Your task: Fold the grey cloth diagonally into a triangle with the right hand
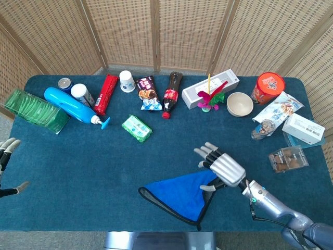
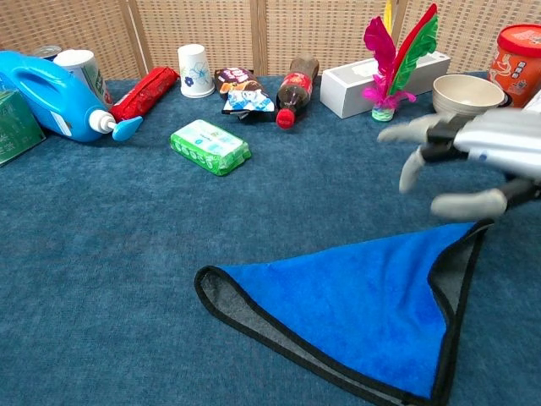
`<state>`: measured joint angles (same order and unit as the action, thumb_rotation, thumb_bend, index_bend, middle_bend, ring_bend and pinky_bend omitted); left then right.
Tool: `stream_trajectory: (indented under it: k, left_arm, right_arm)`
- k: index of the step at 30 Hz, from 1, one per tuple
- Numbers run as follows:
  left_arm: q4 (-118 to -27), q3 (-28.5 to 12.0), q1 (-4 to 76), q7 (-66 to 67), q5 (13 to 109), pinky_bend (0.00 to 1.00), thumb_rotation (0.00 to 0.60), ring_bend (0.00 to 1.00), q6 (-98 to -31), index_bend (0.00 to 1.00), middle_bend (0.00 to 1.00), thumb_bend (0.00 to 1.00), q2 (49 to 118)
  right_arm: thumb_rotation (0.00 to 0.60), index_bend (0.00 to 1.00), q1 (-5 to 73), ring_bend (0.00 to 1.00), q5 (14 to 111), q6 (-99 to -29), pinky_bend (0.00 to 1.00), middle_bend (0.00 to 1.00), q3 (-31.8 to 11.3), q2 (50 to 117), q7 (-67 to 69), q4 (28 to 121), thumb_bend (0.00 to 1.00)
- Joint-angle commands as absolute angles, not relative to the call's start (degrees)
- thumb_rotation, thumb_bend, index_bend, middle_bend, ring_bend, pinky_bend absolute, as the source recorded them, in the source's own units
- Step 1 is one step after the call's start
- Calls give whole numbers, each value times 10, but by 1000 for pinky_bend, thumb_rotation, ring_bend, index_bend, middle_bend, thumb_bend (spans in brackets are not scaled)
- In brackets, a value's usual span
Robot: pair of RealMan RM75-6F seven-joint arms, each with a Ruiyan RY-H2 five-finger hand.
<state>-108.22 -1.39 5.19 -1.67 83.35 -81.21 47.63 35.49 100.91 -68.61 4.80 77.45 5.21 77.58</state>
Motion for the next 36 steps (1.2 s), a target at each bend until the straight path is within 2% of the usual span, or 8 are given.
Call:
stream_trajectory:
  k: [1, 6, 10, 12, 15, 17, 20, 36]
  left_arm:
    - [-1081, -13, 52, -20, 836, 0, 600, 0, -812, 56, 0, 217, 475]
    - [-1080, -12, 53, -23, 840, 0, 600, 0, -809, 56, 0, 217, 475]
    - [-1080, -13, 55, -31, 838, 0, 600, 0, -806, 56, 0, 216, 474]
    - [-1078, -13, 55, -35, 838, 0, 600, 0, -806, 56, 0, 216, 473]
    - [-1076, -14, 55, -40, 838, 0, 600, 0, -806, 56, 0, 214, 472]
    - [-1076, -14, 55, -43, 838, 0, 600, 0, -806, 55, 0, 214, 471]
    - [-1074, -14, 54, -46, 839, 0, 600, 0, -808, 56, 0, 213, 470]
    - [-1072, -13, 51, -43, 840, 0, 600, 0, -813, 56, 0, 213, 471]
  right_arm:
    - [0, 325, 330, 0, 988, -732, 0, 0, 24, 768, 74, 763, 231]
    - [0, 249, 301, 0, 949, -769, 0, 0, 2, 768, 105, 745, 181]
    - [3, 84, 276, 0, 906, -781, 0, 0, -16, 767, 120, 739, 26]
    - [50, 19, 264, 0, 886, -786, 0, 0, -24, 764, 129, 742, 0]
    - [249, 0, 249, 0, 870, -798, 0, 0, -35, 760, 151, 742, 0]
    - [427, 0, 238, 0, 859, -810, 0, 0, -44, 757, 162, 743, 0]
    - [590, 0, 224, 0, 848, -827, 0, 0, -54, 752, 164, 748, 0]
    - [600, 0, 139, 0, 816, -923, 0, 0, -79, 728, 74, 788, 0]
